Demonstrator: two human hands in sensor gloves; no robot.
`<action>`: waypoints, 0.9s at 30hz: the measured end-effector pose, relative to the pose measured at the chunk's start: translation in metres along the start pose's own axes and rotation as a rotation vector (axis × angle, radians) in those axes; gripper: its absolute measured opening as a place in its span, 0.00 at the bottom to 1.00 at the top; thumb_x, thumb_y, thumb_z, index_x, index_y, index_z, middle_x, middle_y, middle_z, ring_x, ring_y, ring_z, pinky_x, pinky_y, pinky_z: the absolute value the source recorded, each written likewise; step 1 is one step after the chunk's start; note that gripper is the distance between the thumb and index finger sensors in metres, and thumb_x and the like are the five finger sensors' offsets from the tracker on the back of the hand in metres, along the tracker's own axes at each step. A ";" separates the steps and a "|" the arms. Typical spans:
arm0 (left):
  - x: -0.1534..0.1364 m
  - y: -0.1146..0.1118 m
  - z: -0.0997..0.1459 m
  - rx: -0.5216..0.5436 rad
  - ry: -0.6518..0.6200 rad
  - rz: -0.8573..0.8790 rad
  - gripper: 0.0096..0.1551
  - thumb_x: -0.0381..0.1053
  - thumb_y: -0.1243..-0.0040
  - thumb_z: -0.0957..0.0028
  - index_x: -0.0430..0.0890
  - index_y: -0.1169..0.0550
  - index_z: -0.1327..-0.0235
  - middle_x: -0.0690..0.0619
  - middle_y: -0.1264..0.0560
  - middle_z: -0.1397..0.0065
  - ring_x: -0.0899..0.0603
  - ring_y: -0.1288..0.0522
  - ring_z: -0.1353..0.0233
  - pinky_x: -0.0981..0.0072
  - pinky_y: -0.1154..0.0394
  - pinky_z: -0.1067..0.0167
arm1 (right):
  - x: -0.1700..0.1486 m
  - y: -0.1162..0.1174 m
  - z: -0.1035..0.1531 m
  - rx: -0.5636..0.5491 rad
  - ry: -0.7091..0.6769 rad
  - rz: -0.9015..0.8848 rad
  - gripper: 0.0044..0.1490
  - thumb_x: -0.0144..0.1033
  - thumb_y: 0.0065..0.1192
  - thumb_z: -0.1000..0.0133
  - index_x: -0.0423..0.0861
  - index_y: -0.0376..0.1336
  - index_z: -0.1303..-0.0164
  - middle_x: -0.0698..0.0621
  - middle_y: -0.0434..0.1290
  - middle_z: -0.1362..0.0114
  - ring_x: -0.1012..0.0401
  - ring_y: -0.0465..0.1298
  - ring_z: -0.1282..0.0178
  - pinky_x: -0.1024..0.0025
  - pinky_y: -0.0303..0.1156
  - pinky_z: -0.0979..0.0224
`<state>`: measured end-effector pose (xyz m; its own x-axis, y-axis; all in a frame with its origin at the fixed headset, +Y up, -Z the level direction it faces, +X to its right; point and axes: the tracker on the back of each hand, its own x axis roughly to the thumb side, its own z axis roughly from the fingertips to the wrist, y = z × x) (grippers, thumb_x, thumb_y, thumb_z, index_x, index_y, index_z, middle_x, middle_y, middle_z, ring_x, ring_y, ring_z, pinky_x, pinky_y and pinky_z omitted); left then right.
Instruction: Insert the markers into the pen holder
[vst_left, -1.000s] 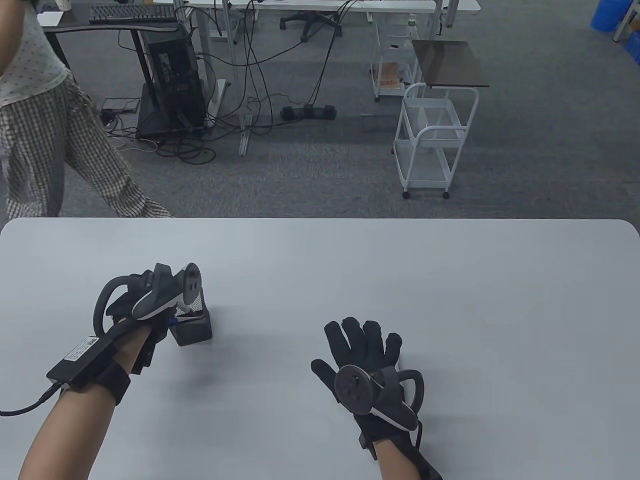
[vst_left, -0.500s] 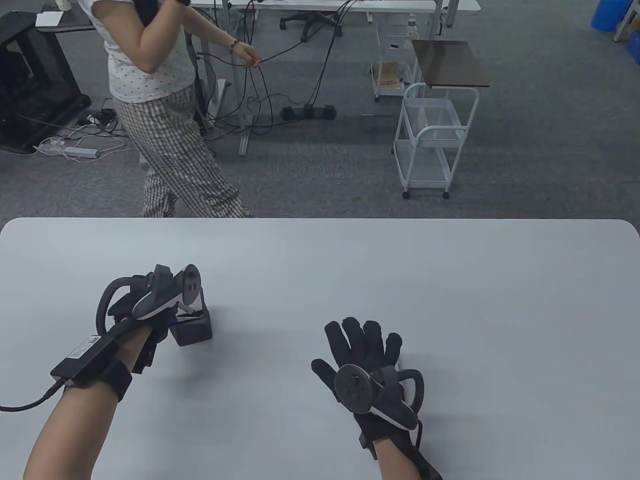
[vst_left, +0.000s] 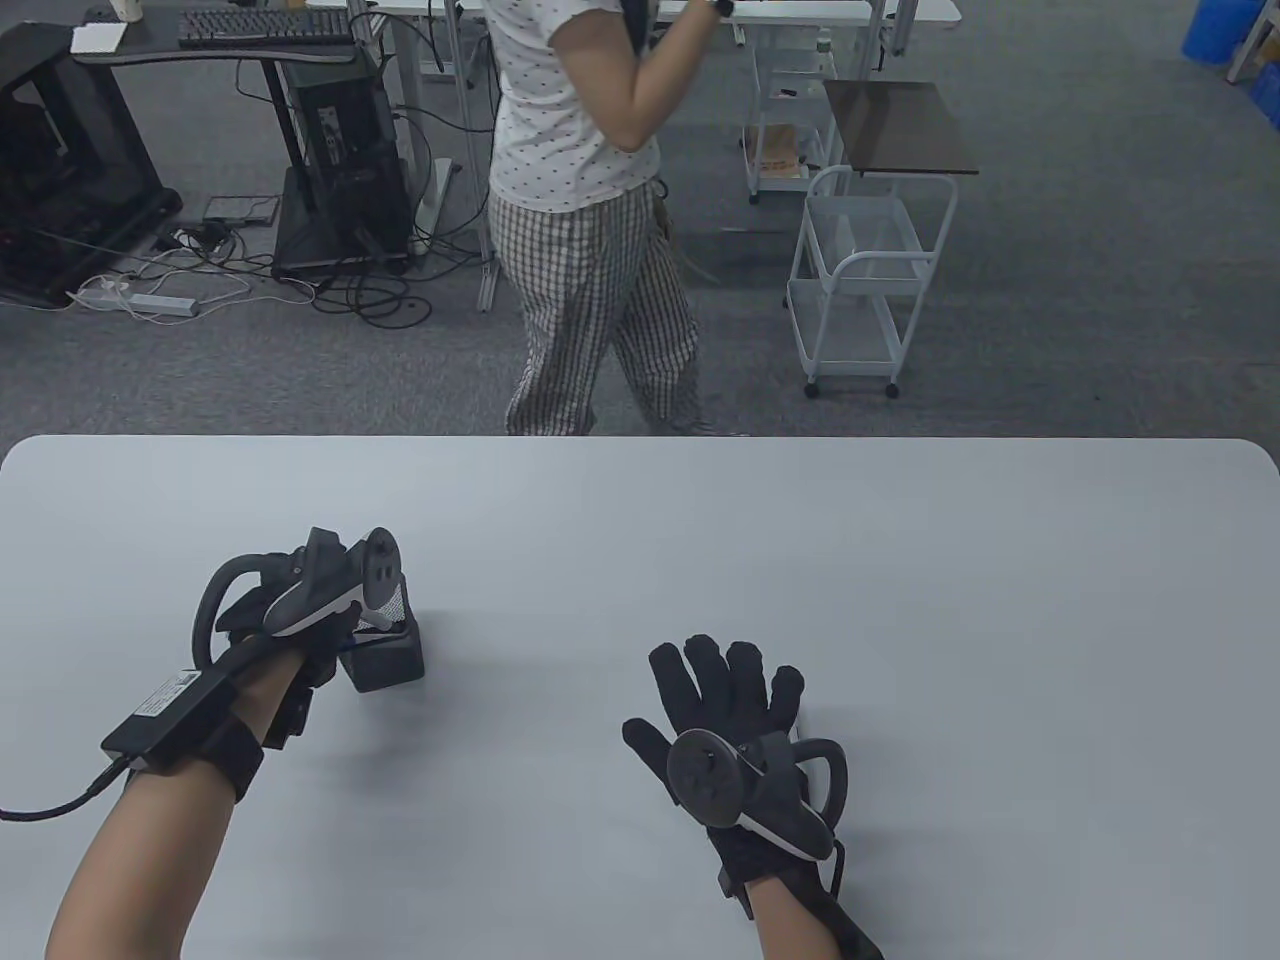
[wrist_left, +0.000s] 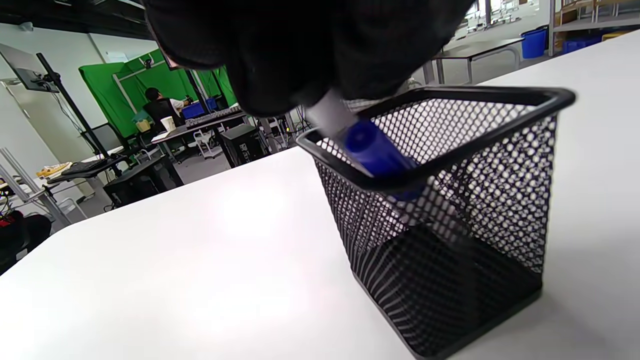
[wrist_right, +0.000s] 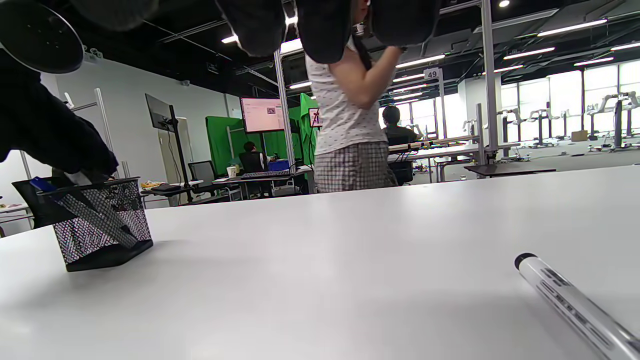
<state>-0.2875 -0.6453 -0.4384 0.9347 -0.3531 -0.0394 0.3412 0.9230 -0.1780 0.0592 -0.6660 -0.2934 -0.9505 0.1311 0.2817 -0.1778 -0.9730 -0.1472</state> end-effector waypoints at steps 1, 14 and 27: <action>0.000 0.001 0.001 -0.006 -0.001 -0.007 0.30 0.57 0.36 0.42 0.65 0.28 0.25 0.62 0.34 0.16 0.47 0.29 0.17 0.49 0.37 0.15 | 0.000 0.000 0.000 -0.001 0.001 0.000 0.48 0.66 0.37 0.34 0.48 0.48 0.08 0.37 0.50 0.06 0.30 0.50 0.11 0.25 0.38 0.24; -0.002 0.022 0.025 0.027 -0.031 0.006 0.35 0.62 0.42 0.41 0.64 0.34 0.18 0.59 0.40 0.10 0.40 0.40 0.08 0.35 0.47 0.15 | -0.001 0.000 0.000 -0.002 0.003 -0.002 0.48 0.66 0.37 0.34 0.48 0.48 0.08 0.37 0.50 0.06 0.30 0.50 0.11 0.25 0.38 0.24; 0.028 0.023 0.108 0.322 -0.149 0.160 0.36 0.66 0.47 0.40 0.62 0.35 0.16 0.57 0.41 0.09 0.36 0.43 0.07 0.30 0.50 0.16 | 0.003 0.003 -0.001 0.003 -0.016 -0.004 0.48 0.66 0.37 0.34 0.48 0.48 0.08 0.37 0.50 0.06 0.30 0.50 0.11 0.25 0.38 0.24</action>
<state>-0.2428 -0.6169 -0.3373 0.9748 -0.1965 0.1060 0.1814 0.9738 0.1373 0.0551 -0.6684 -0.2938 -0.9456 0.1318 0.2974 -0.1808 -0.9730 -0.1436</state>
